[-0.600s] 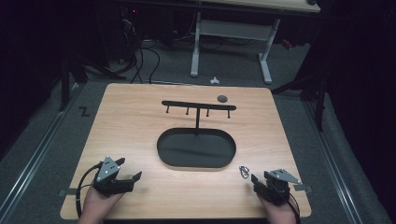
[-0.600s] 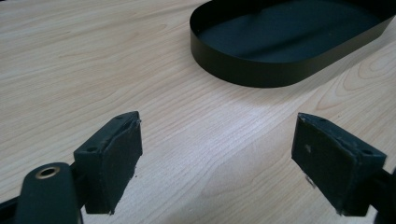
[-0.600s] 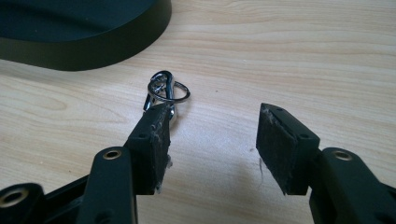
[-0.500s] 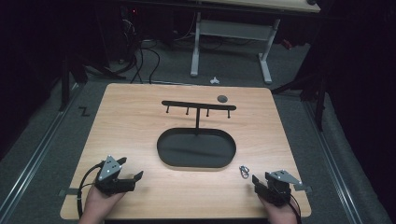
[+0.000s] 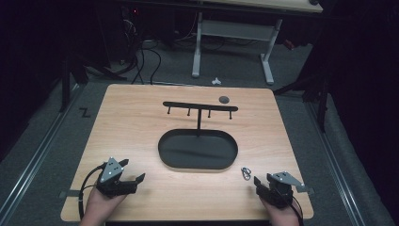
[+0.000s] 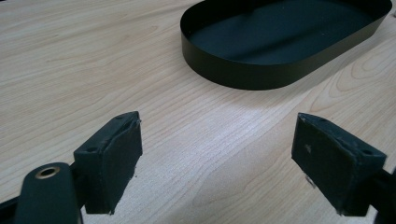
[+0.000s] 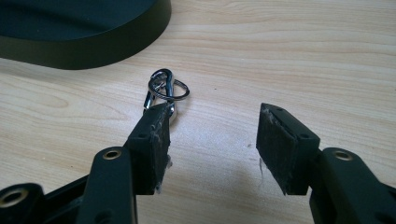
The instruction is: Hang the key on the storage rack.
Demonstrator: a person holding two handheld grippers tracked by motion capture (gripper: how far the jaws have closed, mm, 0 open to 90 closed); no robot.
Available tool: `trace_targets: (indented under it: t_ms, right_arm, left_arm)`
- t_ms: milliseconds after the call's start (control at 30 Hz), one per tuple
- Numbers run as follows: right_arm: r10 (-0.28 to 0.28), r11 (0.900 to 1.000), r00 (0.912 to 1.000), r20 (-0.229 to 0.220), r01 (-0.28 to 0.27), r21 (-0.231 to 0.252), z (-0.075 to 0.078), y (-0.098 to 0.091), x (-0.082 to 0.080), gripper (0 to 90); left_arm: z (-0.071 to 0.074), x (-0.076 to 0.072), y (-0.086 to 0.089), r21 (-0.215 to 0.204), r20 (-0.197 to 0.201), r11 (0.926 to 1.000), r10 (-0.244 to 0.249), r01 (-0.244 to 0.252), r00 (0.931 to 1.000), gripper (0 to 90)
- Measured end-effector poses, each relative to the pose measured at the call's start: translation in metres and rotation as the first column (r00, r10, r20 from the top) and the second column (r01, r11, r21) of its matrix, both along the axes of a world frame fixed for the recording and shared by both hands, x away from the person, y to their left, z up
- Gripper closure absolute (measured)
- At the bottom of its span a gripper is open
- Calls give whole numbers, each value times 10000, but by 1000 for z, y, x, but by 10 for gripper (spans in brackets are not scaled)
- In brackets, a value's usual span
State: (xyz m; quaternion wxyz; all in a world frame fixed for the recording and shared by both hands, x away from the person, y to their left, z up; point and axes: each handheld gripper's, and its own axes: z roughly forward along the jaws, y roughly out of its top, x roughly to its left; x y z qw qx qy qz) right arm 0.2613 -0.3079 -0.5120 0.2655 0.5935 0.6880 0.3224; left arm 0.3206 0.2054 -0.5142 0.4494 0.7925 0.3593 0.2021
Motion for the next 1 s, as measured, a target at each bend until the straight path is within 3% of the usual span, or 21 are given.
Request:
trace_targets:
  t_ms: [567,1000]
  right_arm:
    - [244,9996,9996,-110,-245,-104,-1,4,3,447]
    - [587,9945,9945,-873,-658,-813,5,15,6,445]
  left_arm:
    - [-2,-1,1,-49,-99,10000,-2,2,10000,166]
    - [0,1,-1,-141,4,9996,-250,250,9997,166]
